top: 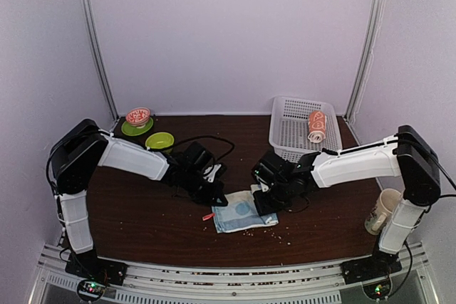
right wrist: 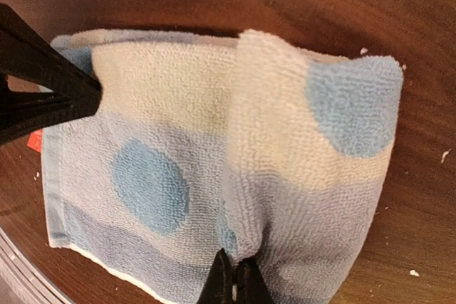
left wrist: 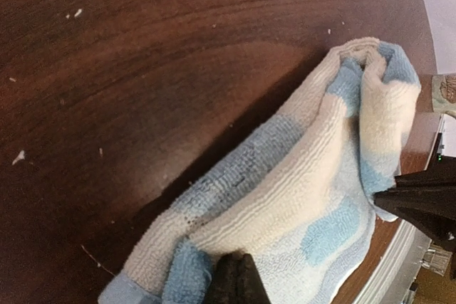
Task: Roll the towels
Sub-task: Roll the towel at the center of the board.
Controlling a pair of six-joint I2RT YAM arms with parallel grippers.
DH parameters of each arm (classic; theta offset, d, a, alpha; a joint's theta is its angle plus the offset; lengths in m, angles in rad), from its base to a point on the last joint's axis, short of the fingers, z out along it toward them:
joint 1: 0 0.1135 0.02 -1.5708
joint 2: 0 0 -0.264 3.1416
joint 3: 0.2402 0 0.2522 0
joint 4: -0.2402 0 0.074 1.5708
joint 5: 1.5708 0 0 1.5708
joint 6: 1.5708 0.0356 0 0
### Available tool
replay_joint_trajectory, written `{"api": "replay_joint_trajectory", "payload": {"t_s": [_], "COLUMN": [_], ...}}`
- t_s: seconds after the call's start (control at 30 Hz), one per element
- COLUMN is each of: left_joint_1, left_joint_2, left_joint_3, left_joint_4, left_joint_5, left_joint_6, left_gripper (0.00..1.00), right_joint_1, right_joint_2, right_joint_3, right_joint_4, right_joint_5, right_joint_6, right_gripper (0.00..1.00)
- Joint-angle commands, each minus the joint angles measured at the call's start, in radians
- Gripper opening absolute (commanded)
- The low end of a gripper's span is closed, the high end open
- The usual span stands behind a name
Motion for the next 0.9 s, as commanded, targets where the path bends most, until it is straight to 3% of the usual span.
{"api": "replay_joint_trajectory", "payload": {"t_s": [0.0, 0.07, 0.17, 0.3, 0.73, 0.87], "left_joint_1": [-0.002, -0.002, -0.002, -0.002, -0.004, -0.012], "left_joint_2": [-0.031, -0.062, -0.106, -0.151, 0.021, 0.07], "left_joint_3": [-0.022, -0.014, -0.005, 0.003, 0.036, 0.097], "left_joint_4": [-0.038, -0.056, -0.067, -0.039, 0.466, 0.501], "left_joint_5": [-0.001, -0.001, 0.01, 0.05, 0.291, 0.318], "left_joint_6": [-0.004, -0.001, -0.001, -0.023, -0.309, -0.331], "left_gripper": [0.0, 0.03, 0.17, 0.22, 0.08, 0.06], "right_joint_1": [0.006, 0.007, 0.006, 0.003, -0.014, -0.019], "right_joint_2": [0.01, 0.008, 0.001, -0.002, -0.083, -0.09], "right_joint_3": [-0.048, -0.064, -0.082, -0.101, -0.281, -0.296], "right_joint_4": [0.05, 0.061, 0.085, 0.123, 0.346, 0.362], "right_joint_5": [-0.083, -0.097, -0.111, -0.128, -0.176, -0.176], "right_joint_6": [-0.017, -0.02, -0.019, -0.009, -0.012, -0.019], "right_gripper": [0.07, 0.17, 0.31, 0.38, 0.58, 0.59]}}
